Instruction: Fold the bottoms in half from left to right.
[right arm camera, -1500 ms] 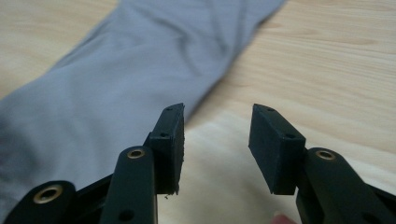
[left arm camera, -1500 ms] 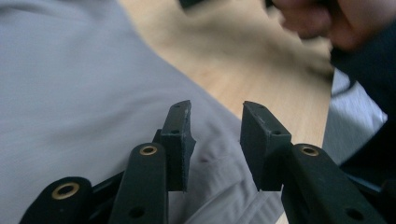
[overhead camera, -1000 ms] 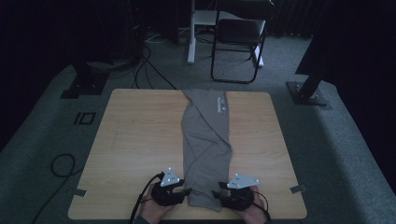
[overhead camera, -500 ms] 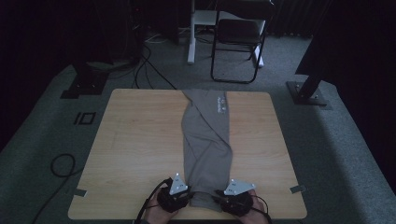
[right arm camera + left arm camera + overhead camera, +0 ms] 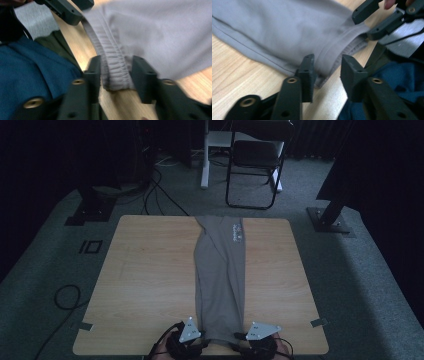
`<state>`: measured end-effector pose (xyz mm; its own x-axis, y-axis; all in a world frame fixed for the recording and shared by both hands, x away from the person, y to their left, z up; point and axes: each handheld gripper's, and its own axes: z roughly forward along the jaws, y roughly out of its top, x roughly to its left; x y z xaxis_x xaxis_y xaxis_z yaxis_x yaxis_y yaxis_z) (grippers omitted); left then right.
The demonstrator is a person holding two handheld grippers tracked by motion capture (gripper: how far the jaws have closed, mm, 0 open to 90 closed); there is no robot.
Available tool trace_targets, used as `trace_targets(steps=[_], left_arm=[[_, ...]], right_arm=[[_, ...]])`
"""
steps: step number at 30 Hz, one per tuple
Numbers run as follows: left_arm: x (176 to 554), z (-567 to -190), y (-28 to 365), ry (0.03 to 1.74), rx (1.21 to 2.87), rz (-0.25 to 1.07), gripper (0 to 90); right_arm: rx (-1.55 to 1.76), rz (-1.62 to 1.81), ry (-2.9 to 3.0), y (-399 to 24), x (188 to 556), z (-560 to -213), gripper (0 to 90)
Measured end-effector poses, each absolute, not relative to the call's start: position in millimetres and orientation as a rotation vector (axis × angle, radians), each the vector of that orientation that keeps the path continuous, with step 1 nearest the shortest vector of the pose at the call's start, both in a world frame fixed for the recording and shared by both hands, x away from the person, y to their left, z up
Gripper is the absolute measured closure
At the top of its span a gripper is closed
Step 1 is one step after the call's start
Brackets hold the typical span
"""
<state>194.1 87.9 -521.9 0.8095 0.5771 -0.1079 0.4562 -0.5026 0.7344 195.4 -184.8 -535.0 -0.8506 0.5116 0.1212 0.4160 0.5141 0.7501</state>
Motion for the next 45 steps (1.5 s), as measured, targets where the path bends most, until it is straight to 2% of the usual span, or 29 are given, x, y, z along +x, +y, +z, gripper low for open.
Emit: trace_targets(steps=[2,8,14,19,23,28,36,42,45], left_arm=[[199.6,-518.8,91.8,0.766,2.168,0.206,58.0],[234.5,-518.1,96.8,0.855,2.135,0.291,56.8],[286.2,-536.4,87.2,0.993,2.131,0.349,59.3],[305.4,-545.8,76.1,1.029,2.136,0.387,60.1],[311.3,-548.0,69.9,1.032,2.143,0.422,68.3],[315.2,-550.3,66.8,1.007,2.157,0.443,89.3],[295.7,-540.8,79.5,0.988,2.172,0.518,90.0],[296.3,-546.3,93.2,1.052,2.176,0.533,89.7],[298.2,-545.0,93.5,1.053,2.164,0.541,84.4]], right_arm=[[0.831,1.284,2.601,-187.1,198.3,-532.7,53.9],[0.896,1.284,2.501,-191.7,220.2,-526.8,52.9],[0.957,1.215,2.408,-185.8,259.8,-527.4,52.3],[1.01,1.164,2.327,-179.7,294.7,-527.7,52.0],[1.06,1.088,2.288,-172.7,321.0,-534.2,52.0],[1.097,1.058,2.27,-163.9,339.6,-539.8,51.8],[1.187,1.008,2.257,-168.7,347.5,-550.6,57.9],[1.295,1.002,2.189,-191.8,341.6,-550.3,58.0],[1.341,0.954,2.158,-201.7,340.0,-550.5,59.6]])
